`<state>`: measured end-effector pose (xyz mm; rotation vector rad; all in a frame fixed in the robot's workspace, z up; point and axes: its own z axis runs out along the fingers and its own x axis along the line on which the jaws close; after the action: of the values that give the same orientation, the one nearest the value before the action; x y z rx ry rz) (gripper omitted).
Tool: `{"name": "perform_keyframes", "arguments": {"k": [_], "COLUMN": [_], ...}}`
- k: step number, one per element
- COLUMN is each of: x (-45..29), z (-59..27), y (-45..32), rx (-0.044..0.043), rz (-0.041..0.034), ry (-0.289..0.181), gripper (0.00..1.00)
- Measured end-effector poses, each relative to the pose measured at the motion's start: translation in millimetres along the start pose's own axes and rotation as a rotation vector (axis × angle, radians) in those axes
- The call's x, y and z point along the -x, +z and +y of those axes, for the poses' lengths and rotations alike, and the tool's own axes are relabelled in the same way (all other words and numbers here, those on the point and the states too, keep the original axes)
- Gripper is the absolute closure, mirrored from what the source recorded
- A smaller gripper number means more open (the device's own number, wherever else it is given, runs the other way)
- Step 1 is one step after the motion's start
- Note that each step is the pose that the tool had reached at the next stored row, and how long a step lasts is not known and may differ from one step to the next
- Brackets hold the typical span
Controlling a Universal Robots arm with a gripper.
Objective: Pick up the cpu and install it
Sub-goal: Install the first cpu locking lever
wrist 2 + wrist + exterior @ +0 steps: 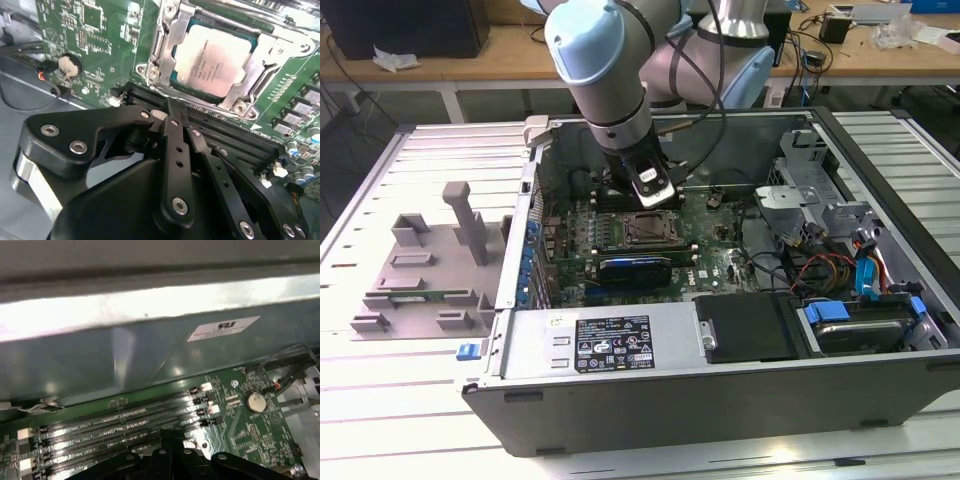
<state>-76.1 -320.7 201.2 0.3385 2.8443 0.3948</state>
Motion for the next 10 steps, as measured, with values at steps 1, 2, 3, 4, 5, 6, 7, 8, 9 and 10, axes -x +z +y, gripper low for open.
{"name": "perform_keyframes", "arguments": {"k": [1, 2, 3, 4, 5, 6, 7, 8, 9, 10], "x": [0.1, 0.1, 0.1, 0.1, 0.1, 0.1, 0.1, 0.1, 0.1, 0.1], "z": [0.1, 0.1, 0.1, 0.1, 0.1, 0.2, 0.1, 0.1, 0.1, 0.2], "y": [-0.3, -0.4, -0.5, -0.5, -0.5, -0.5, -0.5, -0.6, -0.5, -0.5], "rx": [-0.0164, -0.0302, -0.0424, -0.0693, -0.0816, -0.0978, -0.1186, -0.1354, -0.1743, -0.1925], "rz": [-0.0047, -0.0086, -0.0120, -0.0190, -0.0219, -0.0258, -0.0306, -0.0344, -0.0432, -0.0472], "ry": [0.001, 0.001, 0.001, 0.000, -0.001, -0.002, -0.004, -0.006, -0.010, -0.013], "gripper": [0.89, 0.89, 0.89, 0.89, 0.89, 0.89, 0.89, 0.89, 0.89, 0.89]}}
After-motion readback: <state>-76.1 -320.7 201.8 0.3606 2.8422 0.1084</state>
